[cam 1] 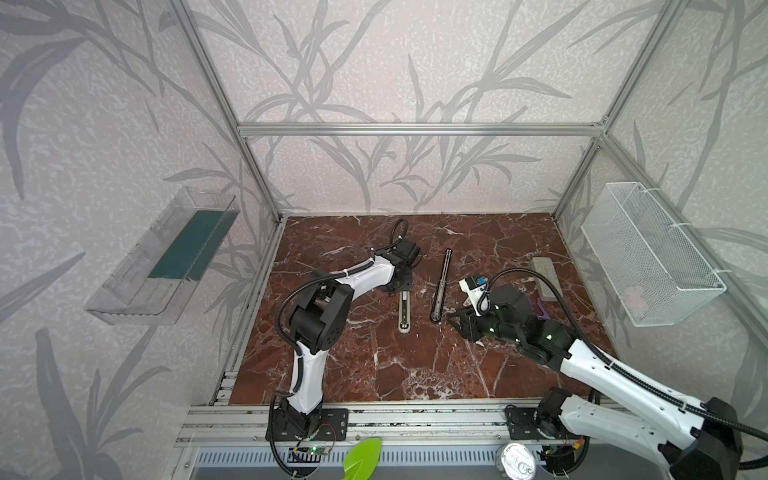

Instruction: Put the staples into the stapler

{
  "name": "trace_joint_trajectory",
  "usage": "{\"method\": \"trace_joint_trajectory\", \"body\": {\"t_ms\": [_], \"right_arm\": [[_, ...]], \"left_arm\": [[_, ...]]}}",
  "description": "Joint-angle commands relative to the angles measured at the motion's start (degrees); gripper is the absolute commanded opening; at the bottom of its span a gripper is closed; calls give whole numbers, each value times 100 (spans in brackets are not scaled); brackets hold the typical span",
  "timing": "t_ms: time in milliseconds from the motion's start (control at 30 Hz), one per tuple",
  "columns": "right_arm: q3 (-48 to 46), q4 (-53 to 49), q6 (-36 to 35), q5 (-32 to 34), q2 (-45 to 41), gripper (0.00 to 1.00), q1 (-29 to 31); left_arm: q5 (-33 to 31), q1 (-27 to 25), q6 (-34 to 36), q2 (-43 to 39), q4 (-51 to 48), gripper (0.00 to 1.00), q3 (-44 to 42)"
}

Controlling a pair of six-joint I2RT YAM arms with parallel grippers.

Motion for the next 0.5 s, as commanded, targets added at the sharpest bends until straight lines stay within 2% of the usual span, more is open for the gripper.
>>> {"method": "trace_joint_trajectory", "body": {"t_ms": [0, 467], "right_arm": [[53, 79, -2, 16, -20, 42, 35], [50, 76, 9, -11, -27, 42, 35]], "left_arm": [[-86, -48, -2, -220, -188, 48, -127], [-208, -82, 23, -399, -213, 50, -91]]}}
